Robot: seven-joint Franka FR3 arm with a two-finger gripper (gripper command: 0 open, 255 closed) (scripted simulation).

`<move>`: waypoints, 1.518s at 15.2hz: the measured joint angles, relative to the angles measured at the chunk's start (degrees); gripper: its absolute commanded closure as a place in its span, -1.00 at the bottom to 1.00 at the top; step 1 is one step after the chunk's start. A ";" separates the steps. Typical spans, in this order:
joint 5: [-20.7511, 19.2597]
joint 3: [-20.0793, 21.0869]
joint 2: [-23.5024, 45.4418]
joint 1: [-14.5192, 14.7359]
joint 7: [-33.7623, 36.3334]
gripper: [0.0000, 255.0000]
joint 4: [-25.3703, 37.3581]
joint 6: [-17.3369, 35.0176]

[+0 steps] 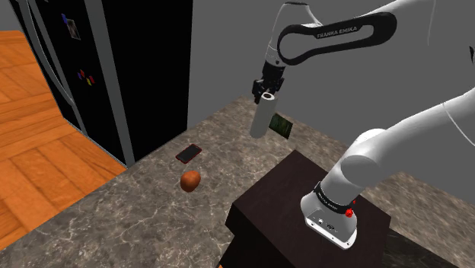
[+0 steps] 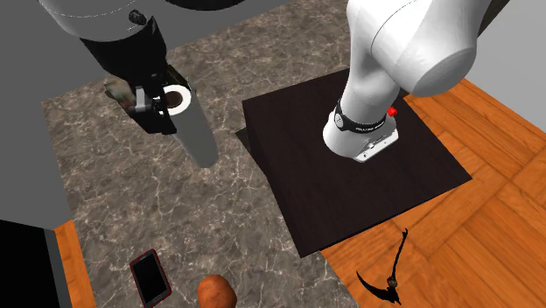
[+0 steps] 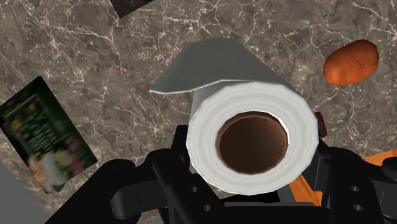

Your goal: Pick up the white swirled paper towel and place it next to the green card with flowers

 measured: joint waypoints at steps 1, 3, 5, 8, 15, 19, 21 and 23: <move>-0.49 -1.20 0.61 -0.74 -1.53 1.00 0.48 0.25; -1.19 -3.17 2.52 -1.87 -4.20 1.00 2.39 0.43; -1.60 -4.74 5.12 -2.73 -6.33 1.00 4.34 1.23; -1.99 -7.72 8.97 -4.30 -10.64 1.00 8.42 1.32; -0.51 -13.15 19.37 -7.13 -19.87 1.00 19.64 0.95; 1.59 -15.58 26.22 -9.01 -25.26 1.00 27.01 0.48; 2.80 -16.67 29.34 -10.22 -28.08 1.00 31.03 -0.44; 4.35 -17.40 33.43 -11.46 -30.61 1.00 36.21 -1.64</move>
